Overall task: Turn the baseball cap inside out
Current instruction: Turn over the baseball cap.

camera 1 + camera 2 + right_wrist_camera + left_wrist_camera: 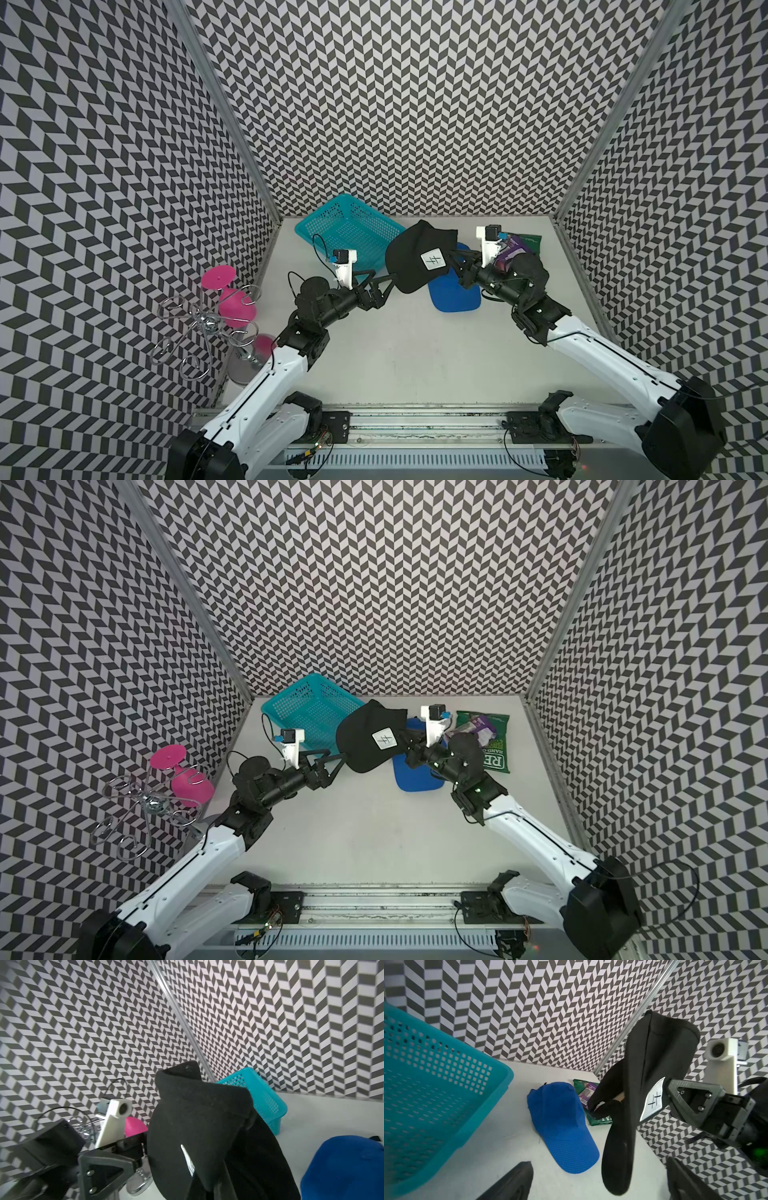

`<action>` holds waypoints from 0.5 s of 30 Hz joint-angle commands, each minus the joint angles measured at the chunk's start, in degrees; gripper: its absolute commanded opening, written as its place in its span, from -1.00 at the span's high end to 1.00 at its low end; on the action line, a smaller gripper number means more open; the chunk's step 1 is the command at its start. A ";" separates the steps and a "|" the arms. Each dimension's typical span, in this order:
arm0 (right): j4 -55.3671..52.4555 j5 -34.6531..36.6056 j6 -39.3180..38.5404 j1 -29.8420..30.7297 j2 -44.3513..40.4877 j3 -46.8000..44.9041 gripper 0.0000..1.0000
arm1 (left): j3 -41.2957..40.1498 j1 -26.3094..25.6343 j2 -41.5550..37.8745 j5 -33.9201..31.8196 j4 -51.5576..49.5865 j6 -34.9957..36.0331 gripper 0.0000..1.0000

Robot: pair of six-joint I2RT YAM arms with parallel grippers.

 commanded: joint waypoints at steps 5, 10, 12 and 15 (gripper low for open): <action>1.74 -13.86 3.70 -0.02 1.60 6.47 1.00 | 3.95 0.34 5.87 9.18 15.29 -5.88 -0.76; 6.08 -25.74 5.35 -0.01 1.83 5.30 1.00 | 3.83 2.39 7.54 5.72 15.94 -8.50 0.00; 5.21 -28.67 4.89 -0.02 1.59 5.39 1.00 | 2.09 3.82 8.20 7.51 22.07 -12.91 0.11; 3.63 -31.78 3.59 -0.02 0.87 5.49 1.00 | -0.19 4.43 9.47 9.46 30.03 -18.68 0.58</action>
